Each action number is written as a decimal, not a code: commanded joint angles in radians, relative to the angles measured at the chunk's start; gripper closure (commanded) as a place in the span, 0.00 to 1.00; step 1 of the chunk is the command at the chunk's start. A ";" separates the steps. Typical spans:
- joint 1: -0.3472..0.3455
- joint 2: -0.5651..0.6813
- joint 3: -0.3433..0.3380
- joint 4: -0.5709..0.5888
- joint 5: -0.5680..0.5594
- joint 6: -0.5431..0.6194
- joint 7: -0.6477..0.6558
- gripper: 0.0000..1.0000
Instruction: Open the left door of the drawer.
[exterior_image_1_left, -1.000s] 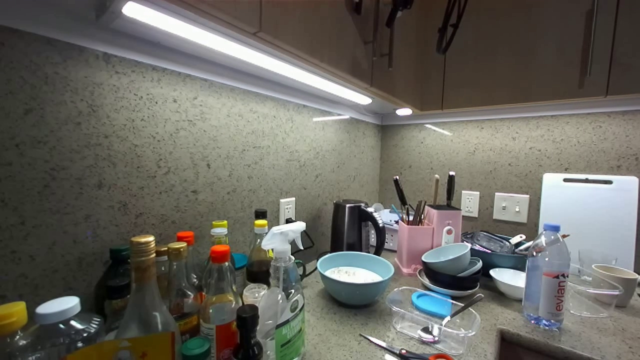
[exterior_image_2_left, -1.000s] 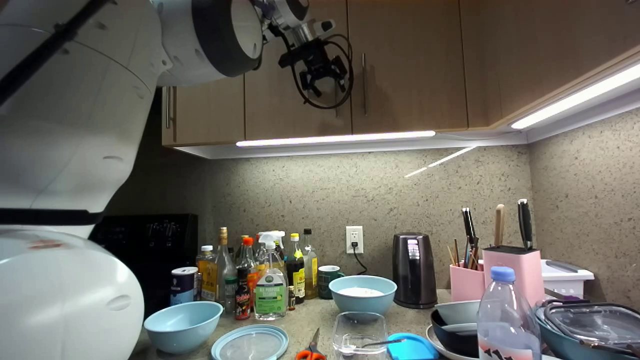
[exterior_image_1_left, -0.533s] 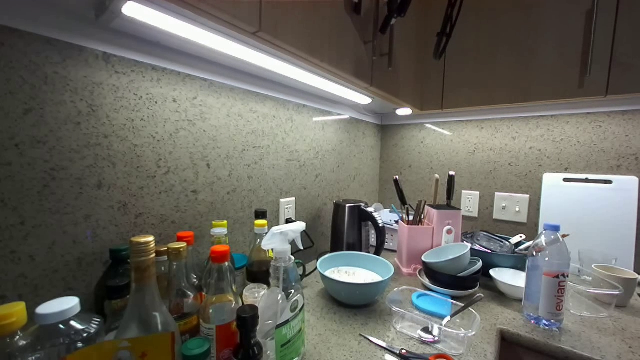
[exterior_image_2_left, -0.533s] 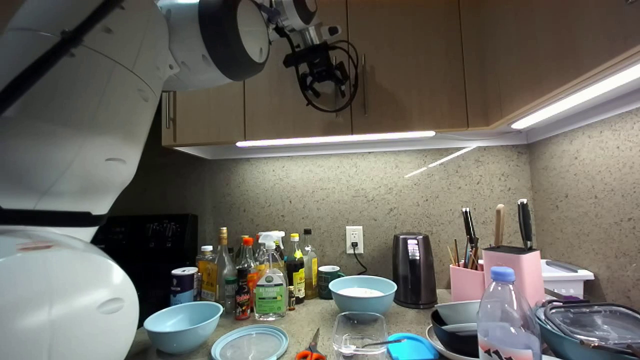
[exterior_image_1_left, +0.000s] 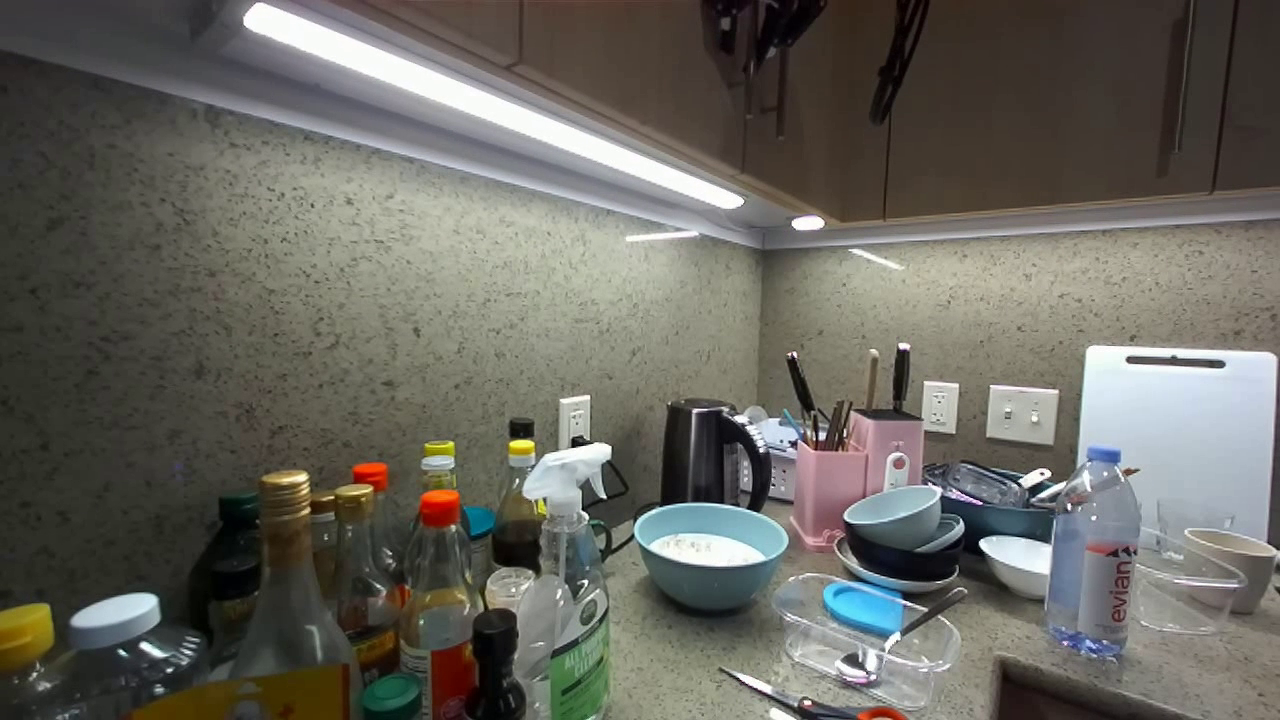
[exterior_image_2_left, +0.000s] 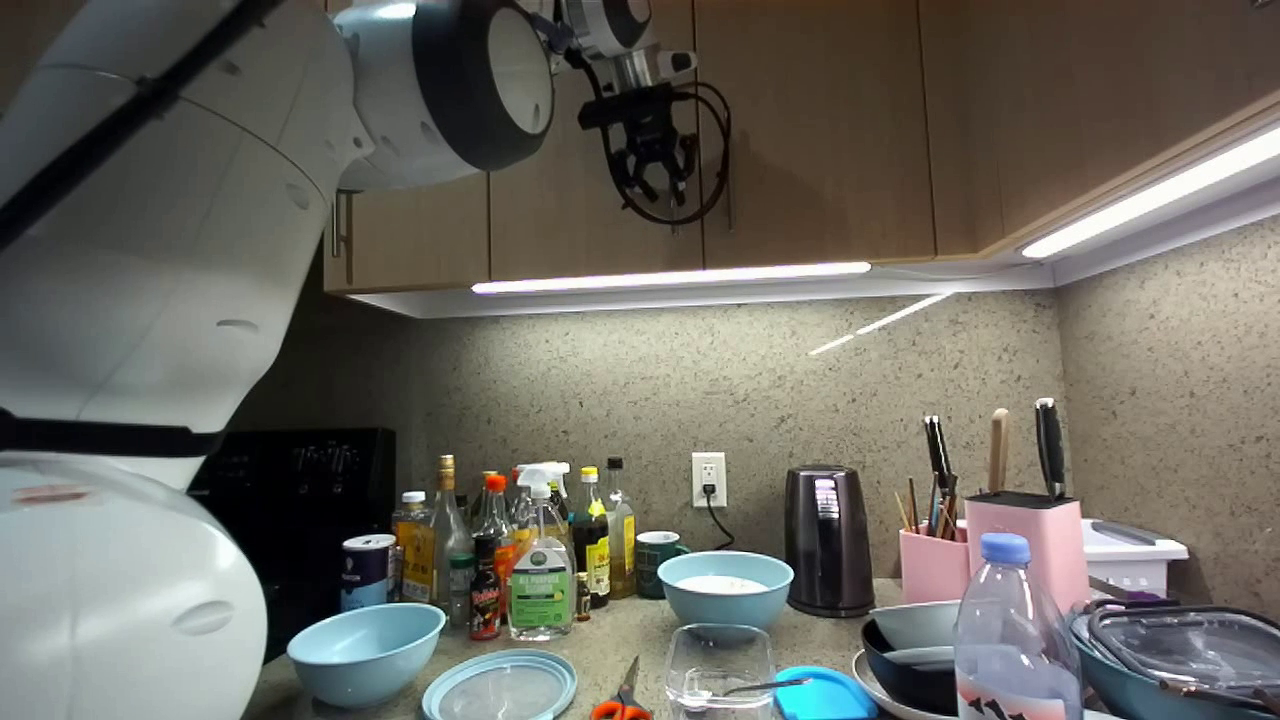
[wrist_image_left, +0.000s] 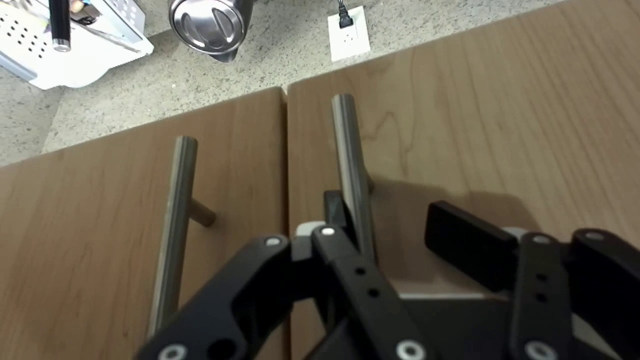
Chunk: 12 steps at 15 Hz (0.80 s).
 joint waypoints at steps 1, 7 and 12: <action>0.010 0.002 -0.001 0.020 -0.010 -0.030 0.043 0.85; 0.155 -0.088 -0.051 -0.044 -0.344 -0.108 0.404 0.93; 0.241 -0.117 -0.054 -0.051 -0.501 -0.205 0.624 0.93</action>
